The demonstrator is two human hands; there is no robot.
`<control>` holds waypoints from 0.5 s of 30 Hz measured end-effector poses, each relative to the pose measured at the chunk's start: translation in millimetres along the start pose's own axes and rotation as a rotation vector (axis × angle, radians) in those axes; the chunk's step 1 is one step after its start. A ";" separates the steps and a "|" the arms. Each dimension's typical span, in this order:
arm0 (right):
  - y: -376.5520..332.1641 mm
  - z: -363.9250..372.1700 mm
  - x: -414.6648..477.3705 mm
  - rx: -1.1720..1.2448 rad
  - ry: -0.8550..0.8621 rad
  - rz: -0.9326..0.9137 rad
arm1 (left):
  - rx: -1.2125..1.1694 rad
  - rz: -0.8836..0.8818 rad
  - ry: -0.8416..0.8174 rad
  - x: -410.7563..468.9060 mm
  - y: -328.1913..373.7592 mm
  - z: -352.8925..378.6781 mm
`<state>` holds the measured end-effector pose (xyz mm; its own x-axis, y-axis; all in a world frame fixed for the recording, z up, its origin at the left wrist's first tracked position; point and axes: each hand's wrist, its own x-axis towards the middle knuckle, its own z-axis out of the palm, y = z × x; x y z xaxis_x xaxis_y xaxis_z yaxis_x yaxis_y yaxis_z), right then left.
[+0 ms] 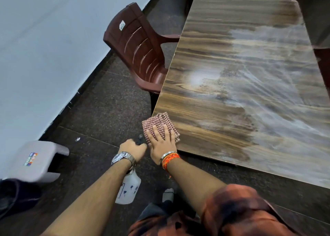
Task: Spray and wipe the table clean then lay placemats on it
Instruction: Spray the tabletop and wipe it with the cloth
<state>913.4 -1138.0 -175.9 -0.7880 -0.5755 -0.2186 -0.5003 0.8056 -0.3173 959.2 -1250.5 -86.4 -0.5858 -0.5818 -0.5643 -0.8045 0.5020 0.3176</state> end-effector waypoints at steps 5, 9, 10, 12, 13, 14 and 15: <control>11.2 -2.5 2.0 -0.084 -0.006 -0.077 | -0.012 0.057 0.012 15.0 12.3 -5.5; 42.7 -11.6 -13.8 -0.017 0.022 0.052 | -0.006 0.133 -0.019 25.6 35.5 -5.9; 50.9 -15.5 -15.9 -0.007 0.036 0.112 | 0.004 0.150 -0.026 27.6 40.9 -6.0; 74.5 -23.9 -18.1 -0.008 0.075 0.280 | 0.021 0.171 -0.037 31.3 50.6 -5.1; 90.6 -28.1 -19.5 -0.011 0.094 0.370 | 0.028 0.182 -0.043 32.8 54.6 -4.8; 107.7 -32.1 -22.7 -0.007 0.109 0.460 | 0.037 0.193 -0.053 34.1 57.3 -4.5; 124.1 -34.9 -27.5 0.007 0.114 0.547 | 0.040 0.199 -0.062 35.2 59.3 -4.1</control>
<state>860.4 -1017.3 -177.1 -0.9663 -0.0541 -0.2518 -0.0049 0.9814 -0.1920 890.4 -1243.8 -84.3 -0.7247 -0.4288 -0.5394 -0.6682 0.6287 0.3979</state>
